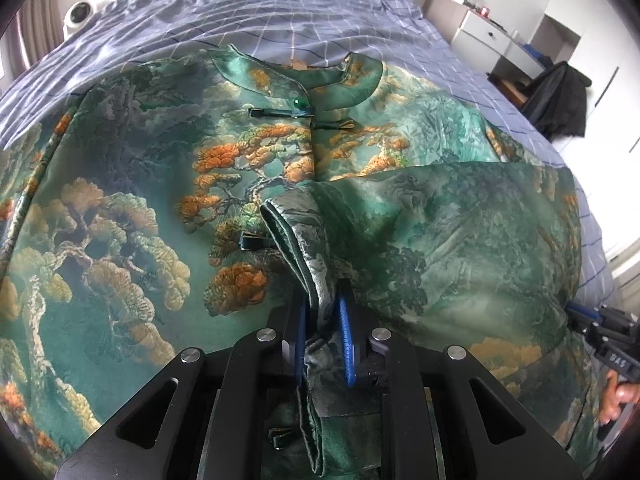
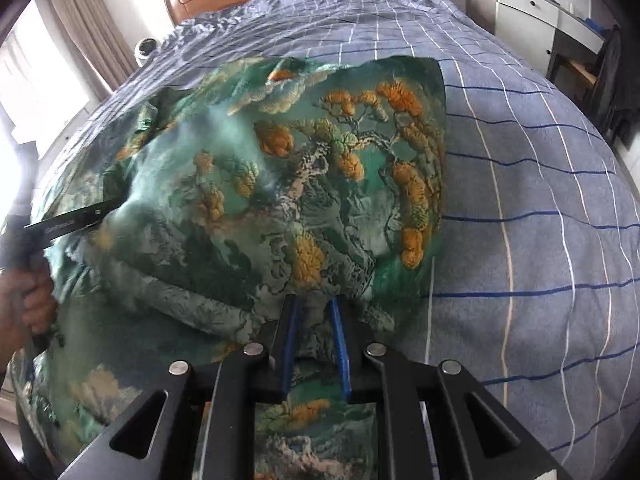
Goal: Fold large clothes
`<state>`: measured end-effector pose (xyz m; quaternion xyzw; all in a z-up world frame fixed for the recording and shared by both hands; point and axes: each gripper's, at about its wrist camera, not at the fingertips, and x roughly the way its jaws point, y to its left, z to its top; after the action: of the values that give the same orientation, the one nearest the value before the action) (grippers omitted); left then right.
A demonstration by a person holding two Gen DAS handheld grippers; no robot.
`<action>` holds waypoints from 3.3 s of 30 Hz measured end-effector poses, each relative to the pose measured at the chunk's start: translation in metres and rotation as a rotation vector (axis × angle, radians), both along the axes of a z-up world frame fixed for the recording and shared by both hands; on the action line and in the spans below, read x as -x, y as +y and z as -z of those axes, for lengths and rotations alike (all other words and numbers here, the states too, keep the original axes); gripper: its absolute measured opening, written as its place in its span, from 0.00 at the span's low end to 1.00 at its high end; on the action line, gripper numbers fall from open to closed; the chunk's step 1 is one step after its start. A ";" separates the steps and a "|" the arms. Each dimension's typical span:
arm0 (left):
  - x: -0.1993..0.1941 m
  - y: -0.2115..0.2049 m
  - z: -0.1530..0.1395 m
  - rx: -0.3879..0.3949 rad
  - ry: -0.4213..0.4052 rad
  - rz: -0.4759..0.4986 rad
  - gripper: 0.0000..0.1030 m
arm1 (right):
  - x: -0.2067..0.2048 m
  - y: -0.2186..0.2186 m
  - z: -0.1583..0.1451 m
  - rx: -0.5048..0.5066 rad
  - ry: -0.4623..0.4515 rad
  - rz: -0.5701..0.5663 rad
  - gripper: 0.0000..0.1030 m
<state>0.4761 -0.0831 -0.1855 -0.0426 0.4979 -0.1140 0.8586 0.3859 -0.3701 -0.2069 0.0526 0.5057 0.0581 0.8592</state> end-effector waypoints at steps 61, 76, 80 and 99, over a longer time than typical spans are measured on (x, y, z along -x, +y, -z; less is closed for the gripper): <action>0.211 0.432 -0.014 0.346 -0.064 -1.031 0.93 | 0.264 0.189 -0.070 0.090 -0.235 -0.192 0.52; 0.189 0.439 -0.030 0.144 -0.146 -1.064 0.11 | 0.270 0.210 -0.068 0.071 -0.212 -0.254 0.52; 0.184 0.395 -0.072 -0.075 -0.236 -0.936 0.10 | 0.271 0.209 -0.068 0.046 -0.211 -0.253 0.52; 0.178 0.086 -0.077 -0.652 -0.404 0.018 0.10 | 0.295 0.168 -0.078 -0.009 -0.251 -0.136 0.52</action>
<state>0.2984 0.0030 -0.1089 0.2603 0.3293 0.0367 0.9069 0.0905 -0.2019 -0.1287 0.0142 0.3965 0.1246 0.9094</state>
